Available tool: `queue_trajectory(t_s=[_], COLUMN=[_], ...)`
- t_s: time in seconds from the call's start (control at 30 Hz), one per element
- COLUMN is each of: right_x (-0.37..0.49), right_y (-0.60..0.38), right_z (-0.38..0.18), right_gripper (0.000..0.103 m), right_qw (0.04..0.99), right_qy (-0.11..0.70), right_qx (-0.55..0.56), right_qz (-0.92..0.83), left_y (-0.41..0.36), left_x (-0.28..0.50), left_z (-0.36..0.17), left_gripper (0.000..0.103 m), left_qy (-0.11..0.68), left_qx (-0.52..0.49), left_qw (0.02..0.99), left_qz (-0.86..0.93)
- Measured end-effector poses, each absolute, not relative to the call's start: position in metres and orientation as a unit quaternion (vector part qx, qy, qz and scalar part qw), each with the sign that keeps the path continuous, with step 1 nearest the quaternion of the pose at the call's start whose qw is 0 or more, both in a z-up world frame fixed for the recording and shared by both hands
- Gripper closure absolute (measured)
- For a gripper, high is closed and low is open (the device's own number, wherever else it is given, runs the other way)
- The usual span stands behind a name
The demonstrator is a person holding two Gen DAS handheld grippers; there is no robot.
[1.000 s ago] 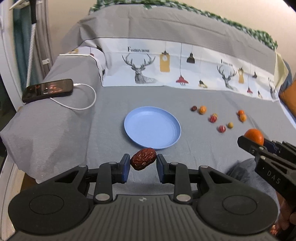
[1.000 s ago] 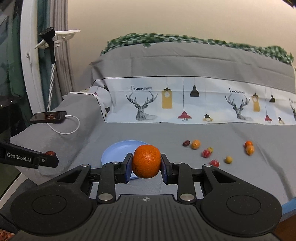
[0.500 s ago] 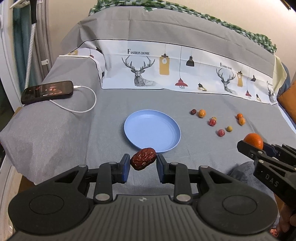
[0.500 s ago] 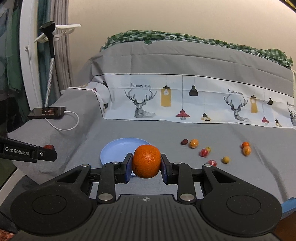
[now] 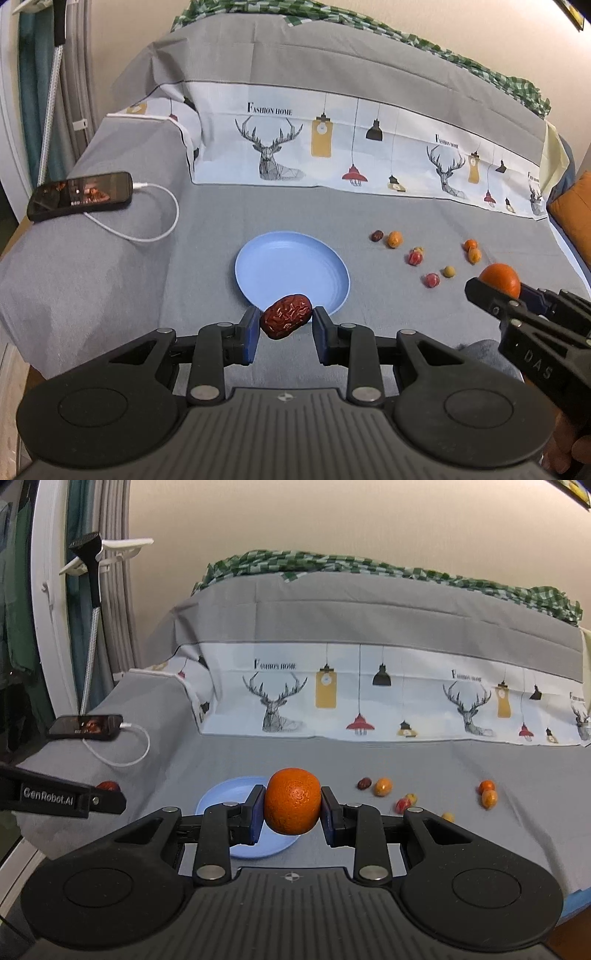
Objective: Organize fruits
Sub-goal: 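Carry the red date and mandarin toward the blue plate with both tools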
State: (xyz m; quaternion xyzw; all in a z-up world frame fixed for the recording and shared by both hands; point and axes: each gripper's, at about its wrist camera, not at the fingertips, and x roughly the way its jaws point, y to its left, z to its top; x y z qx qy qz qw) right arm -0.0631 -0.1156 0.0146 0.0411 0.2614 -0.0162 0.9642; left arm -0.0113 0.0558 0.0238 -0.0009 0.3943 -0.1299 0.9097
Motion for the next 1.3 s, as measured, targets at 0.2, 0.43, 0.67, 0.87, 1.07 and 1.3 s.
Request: queue_trajectory(t_s=[0.2,0.43,0.67,0.87,1.07,1.3], right_x=[-0.056,-0.038,0.011,0.061,0.111,0.147], right_y=[-0.112,-0.108,-0.103,-0.101,-0.099,-0.088], right_z=[0.004,-0.018,-0.049,-0.085,-0.124,-0.155], right_gripper=[0.071,0.071,0.071,0.071,0.071,0.065], right_qw=[0.962,0.953,0.942,0.927,0.913,0.904], right_qy=[0.271,0.300,0.331,0.371,0.408,0.424], right_qx=[0.041,0.047,0.047,0.047,0.022,-0.023], right_qz=[-0.013,-0.005,0.006,0.005,0.017,0.050], left_y=[0.060,0.064,0.052,0.031,0.014,0.002], left_x=[-0.003,0.019,0.068,0.120,0.173,0.210], left_z=[0.011,-0.002,-0.031,-0.072,-0.111,-0.148], left_gripper=[0.069,0.069,0.069,0.069,0.069,0.039], left_qy=[0.408,0.419,0.437,0.466,0.484,0.498], left_qx=[-0.004,-0.004,0.006,0.025,0.053,0.095], left_qw=[0.905,0.902,0.894,0.878,0.866,0.855], left_qz=[-0.123,-0.106,-0.096,-0.107,-0.113,-0.110])
